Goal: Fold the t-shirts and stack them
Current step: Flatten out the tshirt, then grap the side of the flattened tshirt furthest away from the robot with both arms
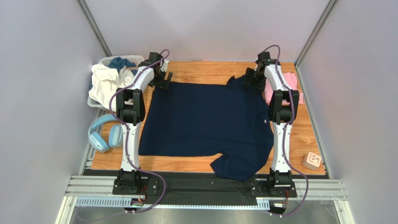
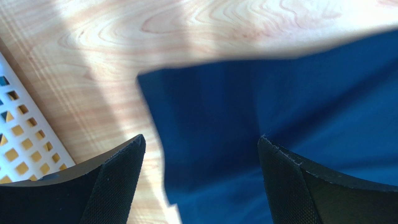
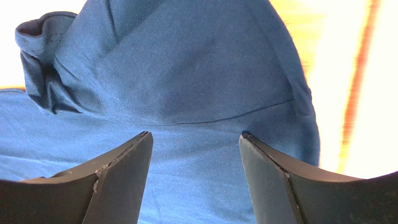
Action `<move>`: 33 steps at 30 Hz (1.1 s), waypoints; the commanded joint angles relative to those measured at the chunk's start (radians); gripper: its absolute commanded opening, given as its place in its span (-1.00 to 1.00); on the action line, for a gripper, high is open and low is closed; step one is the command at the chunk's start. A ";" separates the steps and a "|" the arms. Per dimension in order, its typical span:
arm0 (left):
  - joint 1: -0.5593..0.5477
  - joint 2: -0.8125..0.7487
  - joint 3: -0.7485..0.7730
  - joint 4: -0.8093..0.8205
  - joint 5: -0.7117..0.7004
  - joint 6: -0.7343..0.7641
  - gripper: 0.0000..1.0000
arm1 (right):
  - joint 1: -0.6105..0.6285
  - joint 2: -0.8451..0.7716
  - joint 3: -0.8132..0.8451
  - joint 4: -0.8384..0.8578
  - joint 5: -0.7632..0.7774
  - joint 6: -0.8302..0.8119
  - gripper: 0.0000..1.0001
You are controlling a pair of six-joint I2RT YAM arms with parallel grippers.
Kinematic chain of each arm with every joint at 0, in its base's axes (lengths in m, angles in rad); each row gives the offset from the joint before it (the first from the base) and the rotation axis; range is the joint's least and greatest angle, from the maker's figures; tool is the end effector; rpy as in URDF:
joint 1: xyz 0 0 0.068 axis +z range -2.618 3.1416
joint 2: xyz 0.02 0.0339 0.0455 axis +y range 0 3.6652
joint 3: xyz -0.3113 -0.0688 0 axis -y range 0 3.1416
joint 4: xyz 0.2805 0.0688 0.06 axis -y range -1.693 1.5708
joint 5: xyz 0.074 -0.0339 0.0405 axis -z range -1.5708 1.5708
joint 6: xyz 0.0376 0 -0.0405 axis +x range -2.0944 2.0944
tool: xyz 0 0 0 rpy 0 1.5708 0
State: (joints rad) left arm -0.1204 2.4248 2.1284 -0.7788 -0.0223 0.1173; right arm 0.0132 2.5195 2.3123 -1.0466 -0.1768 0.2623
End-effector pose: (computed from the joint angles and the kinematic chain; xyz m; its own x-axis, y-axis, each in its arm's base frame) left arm 0.5894 -0.0705 0.1953 -0.8545 0.2212 -0.4700 0.2110 0.9746 0.0751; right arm 0.5943 0.0145 0.1904 -0.9352 0.2429 -0.2577 0.1809 0.9532 0.2422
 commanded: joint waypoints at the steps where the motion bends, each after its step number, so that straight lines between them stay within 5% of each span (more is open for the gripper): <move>1: -0.018 -0.086 -0.015 -0.017 0.041 -0.013 0.91 | -0.056 0.010 -0.045 0.023 0.019 -0.006 0.50; 14: -0.028 0.061 0.208 -0.020 -0.005 0.007 0.94 | -0.018 0.001 0.103 0.054 -0.292 0.021 0.61; 18: -0.004 0.118 0.292 -0.005 -0.001 -0.036 0.95 | -0.035 -0.024 0.092 0.213 -0.354 0.061 0.58; 27: 0.015 0.128 0.265 0.027 0.048 -0.056 0.92 | -0.042 -0.001 0.096 0.401 -0.144 0.015 0.55; 33: 0.015 0.126 0.258 0.012 0.059 -0.047 0.91 | -0.068 0.054 0.121 0.447 -0.141 -0.003 0.65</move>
State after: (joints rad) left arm -0.1017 2.5599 2.3829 -0.7731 0.0067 0.0746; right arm -0.0326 2.5362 2.3840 -0.6910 -0.3416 0.2829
